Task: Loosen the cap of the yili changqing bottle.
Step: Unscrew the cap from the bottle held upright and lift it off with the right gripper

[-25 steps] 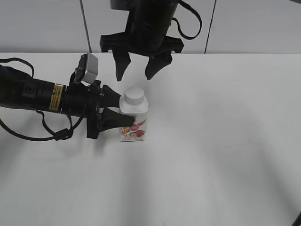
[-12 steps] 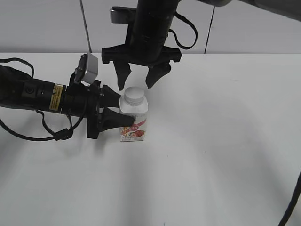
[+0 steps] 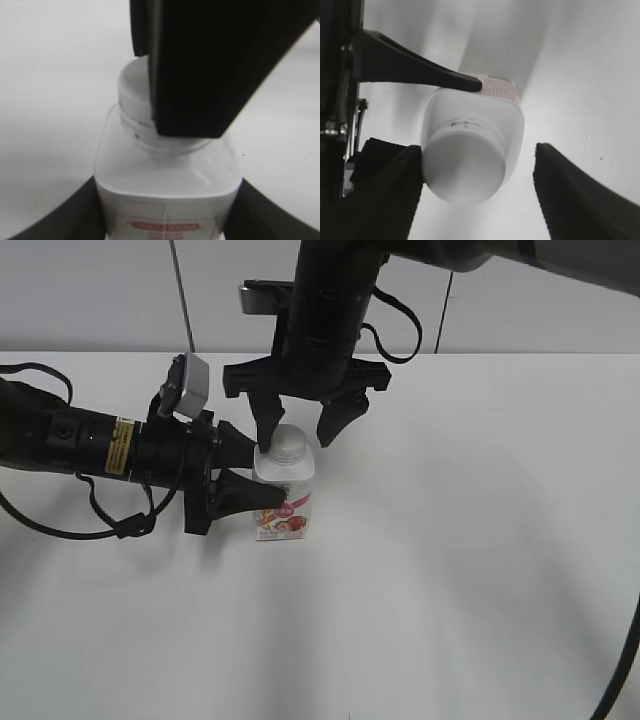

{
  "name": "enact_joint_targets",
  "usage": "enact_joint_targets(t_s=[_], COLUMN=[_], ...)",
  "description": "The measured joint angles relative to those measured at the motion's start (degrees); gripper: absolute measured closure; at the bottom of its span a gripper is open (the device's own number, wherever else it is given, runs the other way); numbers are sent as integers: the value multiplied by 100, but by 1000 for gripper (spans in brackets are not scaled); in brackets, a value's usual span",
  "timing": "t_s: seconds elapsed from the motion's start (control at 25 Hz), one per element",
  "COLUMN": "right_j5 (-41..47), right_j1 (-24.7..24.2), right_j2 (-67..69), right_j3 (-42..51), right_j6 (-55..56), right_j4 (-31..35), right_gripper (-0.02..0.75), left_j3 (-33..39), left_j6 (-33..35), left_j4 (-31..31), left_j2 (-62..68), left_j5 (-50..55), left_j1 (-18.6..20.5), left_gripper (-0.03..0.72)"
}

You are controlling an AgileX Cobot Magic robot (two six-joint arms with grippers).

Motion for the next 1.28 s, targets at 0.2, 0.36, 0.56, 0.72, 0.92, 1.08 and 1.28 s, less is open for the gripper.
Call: enact_joint_targets(t_s=[0.2,0.36,0.56,0.72,0.92,1.08,1.28], right_j5=[0,-4,-4,-4,-4,-4,-4], right_j1=[0,0,0,0,0,0,0], right_j2=[0,0,0,0,0,0,0], right_j3=[-26,-26,-33,-33,-43,-53,-53], right_j6=[-6,-6,-159,-1260,-4322,-5292,-5791], right_j4=[25,92,102,102,114,126,125], right_gripper=[237,351,351,351,351,351,351], left_j3=[0,0,0,0,0,0,0], left_j6=[0,0,0,0,5,5,0], left_j4=[0,-6,-6,-10,7,7,7], left_j2=[0,0,0,0,0,0,0], left_j5=[0,0,0,0,0,0,0], left_j1=[0,0,0,0,0,0,0], left_gripper=[291,291,291,291,291,291,291])
